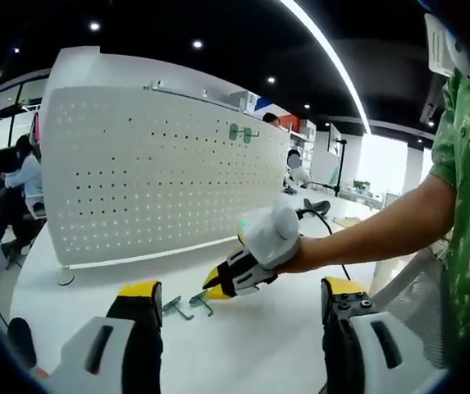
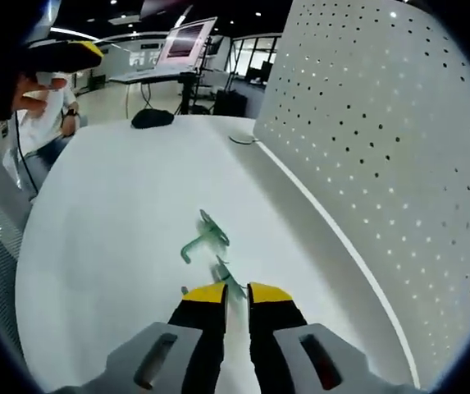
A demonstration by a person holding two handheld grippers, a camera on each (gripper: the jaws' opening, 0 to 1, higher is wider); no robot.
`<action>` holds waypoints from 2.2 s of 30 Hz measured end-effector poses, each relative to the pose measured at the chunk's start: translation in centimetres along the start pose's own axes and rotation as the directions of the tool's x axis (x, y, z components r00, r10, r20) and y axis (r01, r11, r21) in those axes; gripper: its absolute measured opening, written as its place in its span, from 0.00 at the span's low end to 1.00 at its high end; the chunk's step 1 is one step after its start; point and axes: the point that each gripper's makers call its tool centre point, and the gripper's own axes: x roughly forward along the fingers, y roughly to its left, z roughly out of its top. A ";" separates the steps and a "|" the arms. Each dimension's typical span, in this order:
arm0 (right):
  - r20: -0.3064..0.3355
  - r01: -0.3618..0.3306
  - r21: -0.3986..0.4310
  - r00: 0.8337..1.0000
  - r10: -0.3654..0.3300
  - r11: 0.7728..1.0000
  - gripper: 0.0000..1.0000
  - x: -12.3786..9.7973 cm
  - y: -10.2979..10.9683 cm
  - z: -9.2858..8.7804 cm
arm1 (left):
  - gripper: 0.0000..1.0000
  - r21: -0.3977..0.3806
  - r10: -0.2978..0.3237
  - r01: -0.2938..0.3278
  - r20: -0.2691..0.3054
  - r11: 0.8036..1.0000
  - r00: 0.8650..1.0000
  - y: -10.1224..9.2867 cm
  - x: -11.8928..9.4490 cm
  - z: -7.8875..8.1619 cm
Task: Insert the hook assembly into the mounting plate slot until the hook locks in place.
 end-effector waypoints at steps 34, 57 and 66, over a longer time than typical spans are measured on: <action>-0.030 -0.024 -0.046 0.999 0.022 0.999 0.03 -0.2 1.0 -0.3 | 0.78 -0.003 -0.005 0.004 -0.047 1.000 0.999 0.3 0.2 -0.5; 0.019 -0.009 0.144 1.000 0.006 0.990 0.00 -1.0 0.7 -0.6 | 0.77 -0.003 -0.011 0.011 -0.052 1.000 0.999 0.3 0.3 -0.6; 0.045 0.001 0.230 0.999 -0.012 0.973 0.00 -1.7 0.5 -0.8 | 0.76 -0.003 -0.020 0.020 -0.052 1.000 0.998 0.1 0.5 -0.5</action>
